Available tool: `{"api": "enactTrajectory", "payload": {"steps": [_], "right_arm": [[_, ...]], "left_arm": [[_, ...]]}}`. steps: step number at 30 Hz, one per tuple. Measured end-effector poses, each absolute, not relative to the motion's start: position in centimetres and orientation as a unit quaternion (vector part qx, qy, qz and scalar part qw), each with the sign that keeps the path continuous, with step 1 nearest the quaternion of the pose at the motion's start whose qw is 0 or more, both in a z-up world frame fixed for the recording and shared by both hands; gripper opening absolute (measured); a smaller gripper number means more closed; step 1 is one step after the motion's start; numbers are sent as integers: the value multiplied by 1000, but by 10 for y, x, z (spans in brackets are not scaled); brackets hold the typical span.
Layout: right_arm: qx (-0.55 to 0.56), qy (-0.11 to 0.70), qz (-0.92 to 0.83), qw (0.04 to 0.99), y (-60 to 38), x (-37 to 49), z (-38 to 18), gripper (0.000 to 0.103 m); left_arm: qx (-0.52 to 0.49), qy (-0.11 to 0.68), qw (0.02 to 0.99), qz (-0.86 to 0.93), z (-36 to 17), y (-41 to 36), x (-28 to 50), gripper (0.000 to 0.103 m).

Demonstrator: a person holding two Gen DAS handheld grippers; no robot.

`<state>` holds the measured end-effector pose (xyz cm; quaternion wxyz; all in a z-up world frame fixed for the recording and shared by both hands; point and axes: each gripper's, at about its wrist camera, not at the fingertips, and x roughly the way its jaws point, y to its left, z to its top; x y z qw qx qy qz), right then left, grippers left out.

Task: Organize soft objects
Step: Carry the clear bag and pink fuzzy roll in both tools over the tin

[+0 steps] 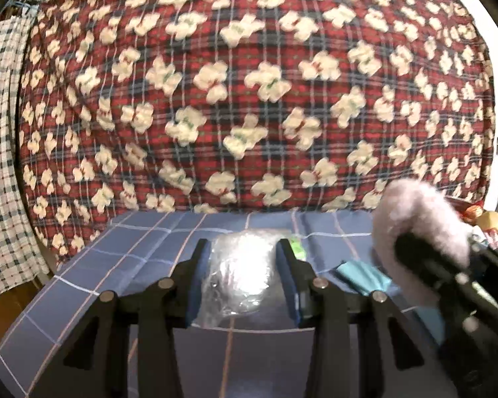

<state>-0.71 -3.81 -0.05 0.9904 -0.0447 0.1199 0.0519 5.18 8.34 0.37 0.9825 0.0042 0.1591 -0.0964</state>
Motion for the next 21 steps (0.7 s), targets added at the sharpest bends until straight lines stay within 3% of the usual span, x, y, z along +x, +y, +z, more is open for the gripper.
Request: {"api": "enactTrajectory", "payload": {"steps": [21], "right_arm": [[-59, 102, 28, 993, -84, -55, 3, 19]], "left_arm": [[8, 184, 981, -63, -2, 36, 10, 40]]}}
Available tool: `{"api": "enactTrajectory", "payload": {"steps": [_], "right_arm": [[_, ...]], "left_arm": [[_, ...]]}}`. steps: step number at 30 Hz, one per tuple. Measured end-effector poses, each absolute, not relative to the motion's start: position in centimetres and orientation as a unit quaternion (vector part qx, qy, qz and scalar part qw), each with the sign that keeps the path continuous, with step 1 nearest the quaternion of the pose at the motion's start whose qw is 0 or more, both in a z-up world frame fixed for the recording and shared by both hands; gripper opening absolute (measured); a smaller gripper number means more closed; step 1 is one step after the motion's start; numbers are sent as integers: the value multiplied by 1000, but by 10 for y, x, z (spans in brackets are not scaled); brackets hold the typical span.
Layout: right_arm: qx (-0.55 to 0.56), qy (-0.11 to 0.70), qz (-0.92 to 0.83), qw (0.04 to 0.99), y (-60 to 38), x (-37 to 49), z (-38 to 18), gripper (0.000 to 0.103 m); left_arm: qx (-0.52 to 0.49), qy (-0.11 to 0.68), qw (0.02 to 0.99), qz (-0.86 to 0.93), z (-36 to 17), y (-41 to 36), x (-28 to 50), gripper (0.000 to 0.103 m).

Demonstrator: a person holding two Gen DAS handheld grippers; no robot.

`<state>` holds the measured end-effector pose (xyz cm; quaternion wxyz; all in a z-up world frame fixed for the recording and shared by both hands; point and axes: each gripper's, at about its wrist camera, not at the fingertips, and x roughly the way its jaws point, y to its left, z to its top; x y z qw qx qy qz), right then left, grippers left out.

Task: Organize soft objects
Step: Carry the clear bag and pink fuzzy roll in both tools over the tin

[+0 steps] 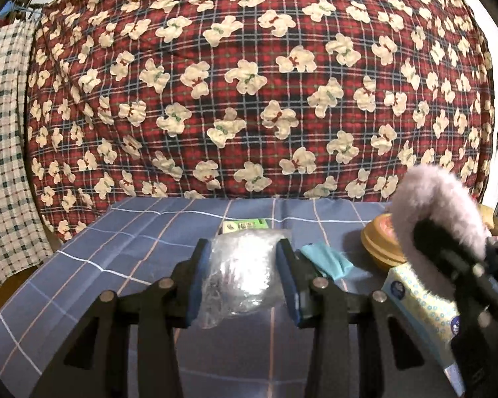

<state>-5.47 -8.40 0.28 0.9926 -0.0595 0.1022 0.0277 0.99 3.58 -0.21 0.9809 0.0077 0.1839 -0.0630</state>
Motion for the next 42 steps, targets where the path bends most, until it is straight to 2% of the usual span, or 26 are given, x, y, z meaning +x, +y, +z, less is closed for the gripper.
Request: {"api": "enactTrajectory", "payload": {"steps": [11, 19, 42], "right_arm": [[-57, 92, -2, 994, -116, -72, 8, 19], [-40, 78, -30, 996, -145, -81, 15, 19], [-29, 63, -146, 987, -261, -93, 27, 19]], "left_arm": [[14, 190, 981, -44, 4, 16, -5, 40], [17, 147, 987, -60, 21, -6, -27, 40], [23, 135, 977, -162, 43, -125, -41, 40]]}}
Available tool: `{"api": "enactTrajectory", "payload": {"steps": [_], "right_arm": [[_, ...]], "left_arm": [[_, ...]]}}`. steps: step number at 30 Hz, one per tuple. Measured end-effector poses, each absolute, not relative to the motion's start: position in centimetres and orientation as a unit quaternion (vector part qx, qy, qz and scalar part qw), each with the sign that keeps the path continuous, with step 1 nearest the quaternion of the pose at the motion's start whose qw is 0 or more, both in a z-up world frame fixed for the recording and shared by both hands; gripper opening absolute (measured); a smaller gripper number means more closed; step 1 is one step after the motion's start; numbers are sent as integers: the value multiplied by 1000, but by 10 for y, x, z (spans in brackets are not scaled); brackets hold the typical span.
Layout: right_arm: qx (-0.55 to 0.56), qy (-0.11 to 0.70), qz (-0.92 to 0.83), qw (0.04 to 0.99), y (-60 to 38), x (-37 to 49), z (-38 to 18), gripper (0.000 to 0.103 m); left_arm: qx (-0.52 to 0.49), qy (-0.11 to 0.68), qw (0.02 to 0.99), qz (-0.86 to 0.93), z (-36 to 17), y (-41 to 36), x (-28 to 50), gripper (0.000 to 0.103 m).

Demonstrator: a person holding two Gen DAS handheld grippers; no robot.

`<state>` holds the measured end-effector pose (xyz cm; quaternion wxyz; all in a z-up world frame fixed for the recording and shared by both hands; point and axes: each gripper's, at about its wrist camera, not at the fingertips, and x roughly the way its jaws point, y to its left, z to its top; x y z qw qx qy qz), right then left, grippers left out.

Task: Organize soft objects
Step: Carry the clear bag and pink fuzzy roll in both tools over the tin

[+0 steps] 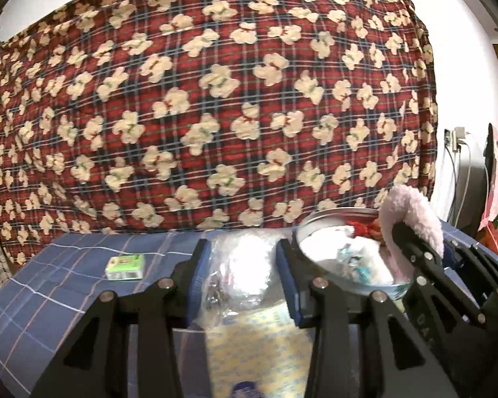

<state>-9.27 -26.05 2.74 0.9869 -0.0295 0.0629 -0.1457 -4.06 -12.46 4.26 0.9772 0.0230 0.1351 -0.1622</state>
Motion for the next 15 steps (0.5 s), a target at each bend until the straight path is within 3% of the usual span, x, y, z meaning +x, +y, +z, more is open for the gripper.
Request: {"api": "enactTrajectory", "payload": {"steps": [15], "right_arm": [[-7, 64, -199, 978, -324, -93, 35, 19]], "left_arm": [[38, 144, 963, -223, 46, -201, -39, 40]]}}
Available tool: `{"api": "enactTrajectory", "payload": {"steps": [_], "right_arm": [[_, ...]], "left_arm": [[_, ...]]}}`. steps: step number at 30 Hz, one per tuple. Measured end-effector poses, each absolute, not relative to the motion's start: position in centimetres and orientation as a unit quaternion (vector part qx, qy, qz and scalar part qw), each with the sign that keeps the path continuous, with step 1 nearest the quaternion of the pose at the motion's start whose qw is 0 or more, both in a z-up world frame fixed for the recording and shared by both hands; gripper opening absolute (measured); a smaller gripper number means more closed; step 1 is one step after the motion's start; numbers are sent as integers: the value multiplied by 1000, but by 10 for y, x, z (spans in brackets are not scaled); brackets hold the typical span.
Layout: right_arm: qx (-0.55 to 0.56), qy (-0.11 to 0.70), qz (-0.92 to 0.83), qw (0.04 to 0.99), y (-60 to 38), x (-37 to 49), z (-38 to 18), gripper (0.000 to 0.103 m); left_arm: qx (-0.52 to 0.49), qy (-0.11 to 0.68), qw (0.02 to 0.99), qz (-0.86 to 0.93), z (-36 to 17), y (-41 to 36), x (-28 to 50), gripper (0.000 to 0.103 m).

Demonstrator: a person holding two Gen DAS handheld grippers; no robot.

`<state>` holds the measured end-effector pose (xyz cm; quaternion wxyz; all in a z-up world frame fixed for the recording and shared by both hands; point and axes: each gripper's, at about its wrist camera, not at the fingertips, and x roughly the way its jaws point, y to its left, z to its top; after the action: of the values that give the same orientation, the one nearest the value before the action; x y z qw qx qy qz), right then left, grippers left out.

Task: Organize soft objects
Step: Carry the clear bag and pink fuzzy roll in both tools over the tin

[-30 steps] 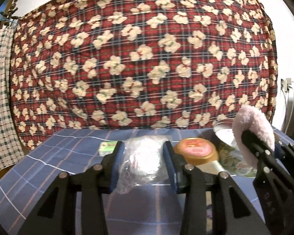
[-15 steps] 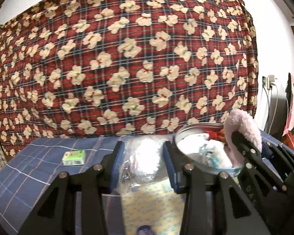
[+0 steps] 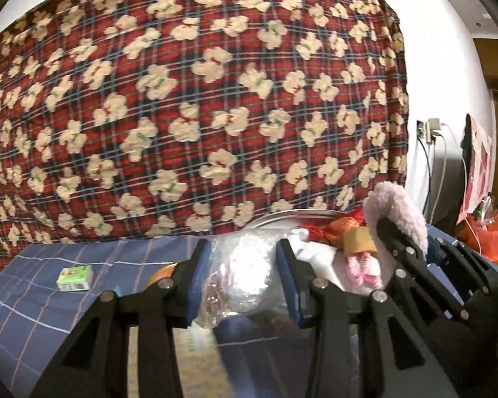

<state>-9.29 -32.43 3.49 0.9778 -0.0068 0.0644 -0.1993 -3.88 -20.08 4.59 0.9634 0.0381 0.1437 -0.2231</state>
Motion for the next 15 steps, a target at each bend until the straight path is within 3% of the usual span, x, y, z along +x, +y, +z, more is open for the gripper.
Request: {"api": "enactTrajectory", "payload": {"steps": [15], "right_arm": [[14, 78, -241, 967, -386, -84, 40, 19]], "left_arm": [[42, 192, 944, -266, 33, -271, -26, 40]]}}
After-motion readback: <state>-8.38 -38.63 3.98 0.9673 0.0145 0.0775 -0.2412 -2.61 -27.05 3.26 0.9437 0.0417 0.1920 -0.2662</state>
